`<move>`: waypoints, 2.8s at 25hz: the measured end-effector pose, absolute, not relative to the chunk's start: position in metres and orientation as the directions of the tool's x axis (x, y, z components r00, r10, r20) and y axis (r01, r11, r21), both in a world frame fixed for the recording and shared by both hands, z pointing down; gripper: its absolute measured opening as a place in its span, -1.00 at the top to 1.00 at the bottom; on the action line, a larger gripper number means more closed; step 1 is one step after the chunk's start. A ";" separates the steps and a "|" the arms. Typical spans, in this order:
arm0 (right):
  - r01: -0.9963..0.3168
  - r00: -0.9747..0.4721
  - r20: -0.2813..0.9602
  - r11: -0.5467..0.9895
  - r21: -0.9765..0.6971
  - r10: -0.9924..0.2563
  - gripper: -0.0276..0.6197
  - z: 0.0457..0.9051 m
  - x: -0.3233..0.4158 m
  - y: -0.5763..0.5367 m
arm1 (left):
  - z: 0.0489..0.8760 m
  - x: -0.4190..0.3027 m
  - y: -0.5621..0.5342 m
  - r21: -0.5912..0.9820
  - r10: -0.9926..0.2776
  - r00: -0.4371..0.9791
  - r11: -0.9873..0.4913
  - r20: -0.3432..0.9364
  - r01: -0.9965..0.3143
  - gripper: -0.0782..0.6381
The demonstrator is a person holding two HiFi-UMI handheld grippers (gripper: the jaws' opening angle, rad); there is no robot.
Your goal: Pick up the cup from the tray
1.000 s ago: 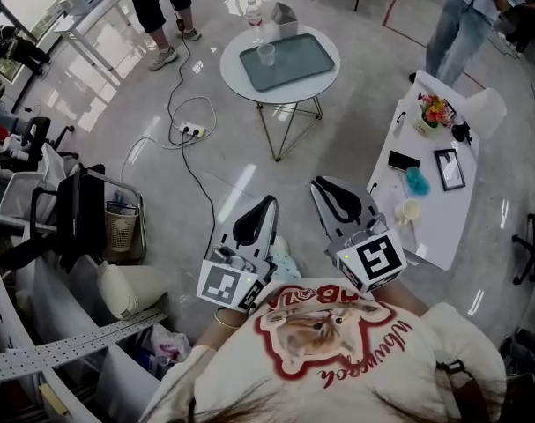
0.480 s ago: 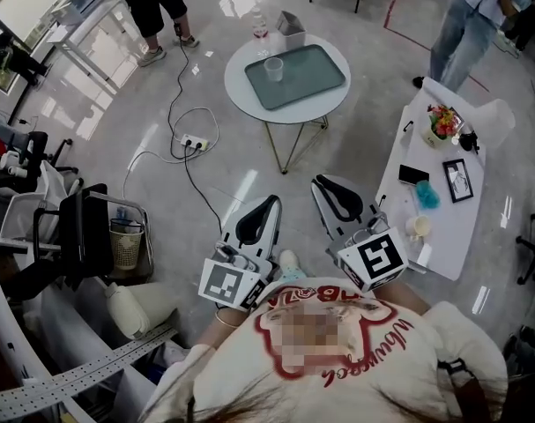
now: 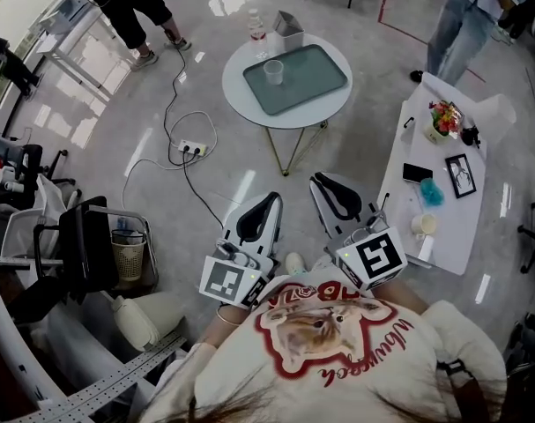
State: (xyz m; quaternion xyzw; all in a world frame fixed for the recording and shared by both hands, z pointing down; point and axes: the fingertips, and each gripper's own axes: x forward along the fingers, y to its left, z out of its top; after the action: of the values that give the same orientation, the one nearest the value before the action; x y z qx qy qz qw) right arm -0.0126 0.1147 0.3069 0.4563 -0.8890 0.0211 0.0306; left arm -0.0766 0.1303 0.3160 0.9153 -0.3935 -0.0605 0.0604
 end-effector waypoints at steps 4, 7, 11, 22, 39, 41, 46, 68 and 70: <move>-0.824 -0.566 0.072 0.567 -0.009 -0.821 0.77 0.306 -0.013 0.114 | 0.317 -0.078 0.128 0.154 -0.717 0.693 -0.694 -0.069 -0.703 0.74; -0.834 -0.550 0.074 0.551 -0.013 -0.832 0.77 0.306 -0.012 0.111 | 0.319 -0.079 0.126 0.161 -0.708 0.703 -0.702 -0.061 -0.693 0.74; -0.837 -0.546 0.084 0.547 -0.019 -0.833 0.77 0.311 -0.014 0.107 | 0.323 -0.080 0.122 0.166 -0.703 0.710 -0.706 -0.049 -0.688 0.74; -0.828 -0.560 0.080 0.560 -0.025 -0.825 0.77 0.312 -0.021 0.071 | 0.323 -0.089 0.087 0.170 -0.719 0.692 -0.690 -0.056 -0.704 0.74; -0.781 -0.623 0.081 0.625 -0.006 -0.778 0.77 0.304 -0.006 -0.065 | 0.320 -0.068 -0.044 0.152 -0.756 0.652 -0.652 -0.054 -0.743 0.74; -0.776 -0.629 0.084 0.630 -0.007 -0.773 0.77 0.301 -0.004 -0.081 | 0.318 -0.064 -0.058 0.167 -0.760 0.648 -0.645 -0.049 -0.745 0.74; -0.764 -0.644 0.090 0.645 -0.016 -0.760 0.77 0.304 0.001 -0.120 | 0.324 -0.059 -0.091 0.181 -0.774 0.633 -0.626 -0.024 -0.758 0.74; -0.732 -0.679 0.098 0.680 -0.025 -0.727 0.77 0.310 -0.009 -0.213 | 0.335 -0.075 -0.179 0.204 -0.816 0.578 -0.567 -0.006 -0.798 0.74; -0.734 -0.678 0.093 0.678 -0.034 -0.729 0.77 0.308 -0.014 -0.211 | 0.337 -0.081 -0.181 0.197 -0.813 0.582 -0.572 -0.007 -0.796 0.74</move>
State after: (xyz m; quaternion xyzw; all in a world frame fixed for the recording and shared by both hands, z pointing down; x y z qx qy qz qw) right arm -0.0141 -0.2107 0.3078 0.3995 -0.9154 0.0343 0.0358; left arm -0.0806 -0.1808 0.3373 0.8853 -0.4544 -0.0484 0.0865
